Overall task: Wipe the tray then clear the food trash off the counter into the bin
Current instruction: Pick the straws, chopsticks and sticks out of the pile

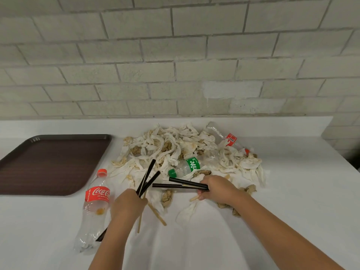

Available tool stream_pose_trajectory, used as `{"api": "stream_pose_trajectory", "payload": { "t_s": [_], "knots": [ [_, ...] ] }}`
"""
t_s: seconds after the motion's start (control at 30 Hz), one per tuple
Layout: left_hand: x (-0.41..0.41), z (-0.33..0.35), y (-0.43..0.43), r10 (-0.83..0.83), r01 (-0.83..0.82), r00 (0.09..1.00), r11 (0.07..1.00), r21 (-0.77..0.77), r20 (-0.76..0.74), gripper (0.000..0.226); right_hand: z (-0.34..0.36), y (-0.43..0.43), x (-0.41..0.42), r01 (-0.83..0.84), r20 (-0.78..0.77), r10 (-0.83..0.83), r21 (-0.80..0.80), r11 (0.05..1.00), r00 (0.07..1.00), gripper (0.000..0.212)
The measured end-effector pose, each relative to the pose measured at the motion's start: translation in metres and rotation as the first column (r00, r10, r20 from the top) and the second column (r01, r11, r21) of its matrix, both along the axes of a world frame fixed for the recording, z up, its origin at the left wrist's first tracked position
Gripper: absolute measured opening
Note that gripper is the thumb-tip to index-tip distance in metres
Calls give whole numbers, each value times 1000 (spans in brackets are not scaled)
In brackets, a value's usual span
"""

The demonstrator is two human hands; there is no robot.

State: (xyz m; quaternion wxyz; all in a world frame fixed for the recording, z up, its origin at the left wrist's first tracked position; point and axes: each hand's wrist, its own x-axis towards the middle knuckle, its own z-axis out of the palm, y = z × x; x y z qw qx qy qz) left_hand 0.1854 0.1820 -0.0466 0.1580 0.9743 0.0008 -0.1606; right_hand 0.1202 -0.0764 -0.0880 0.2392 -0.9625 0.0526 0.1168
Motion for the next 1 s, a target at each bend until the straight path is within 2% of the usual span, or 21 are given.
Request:
{"api": "stream_pose_trajectory", "payload": {
  "t_s": [0.1, 0.2, 0.3, 0.43, 0.5, 0.57, 0.63, 0.7, 0.73, 0.77, 0.8, 0.83, 0.9, 1.0],
  "knots": [
    [-9, -21, 0, 69, -74, 996, 990, -117, -47, 22, -2, -1, -4, -7, 56, 8, -7, 1000, 998, 18],
    [-14, -26, 3, 136, -143, 990, 939, -312, -45, 27, -4, -5, -10, 44, 169, -49, 35, 998, 984, 22],
    [-13, -23, 7, 229, -241, 969, 816, -526, -88, 28, -1, -9, -14, 84, 266, -96, 56, 995, 959, 27],
    [-7, -21, 9, 343, -376, 920, 637, -673, -189, 22, 10, -12, -16, 137, 328, -174, 131, 982, 929, 22],
    [-4, -23, 11, 347, -373, 921, 644, -668, -179, 19, 16, -13, -16, 164, 347, -214, 167, 972, 913, 16],
    [-3, -29, 14, 343, -339, 932, 717, -609, -115, 17, 21, -14, -16, 187, 358, -253, 208, 960, 899, 14],
    [-3, -36, 13, 311, -295, 949, 836, -463, -45, 18, 27, -14, -17, 211, 376, -289, 235, 949, 880, 13],
    [-6, -41, 7, 272, -263, 962, 914, -309, -17, 24, 32, -15, -17, 229, 402, -329, 277, 933, 854, 19],
    [-7, -42, 3, 260, -256, 965, 931, -260, -21, 29, 35, -16, -16, 229, 411, -340, 295, 928, 846, 23],
    [-9, -42, -2, 254, -252, 967, 939, -234, -24, 34, 38, -17, -16, 239, 410, -345, 288, 927, 844, 20],
    [-10, -43, -6, 250, -248, 968, 945, -215, -18, 38, 42, -19, -15, 254, 404, -354, 281, 926, 843, 8],
    [-12, -42, -10, 243, -240, 970, 951, -196, -7, 38, 44, -20, -15, 267, 403, -365, 280, 922, 839, 7],
    [-14, -42, -15, 226, -221, 974, 962, -160, 13, 34, 49, -23, -17, 299, 395, -415, 322, 898, 820, 21],
    [-12, -44, -11, 228, -223, 973, 960, -169, 15, 30, 60, -27, -20, 350, 374, -516, 427, 834, 771, 28]
  ]
}}
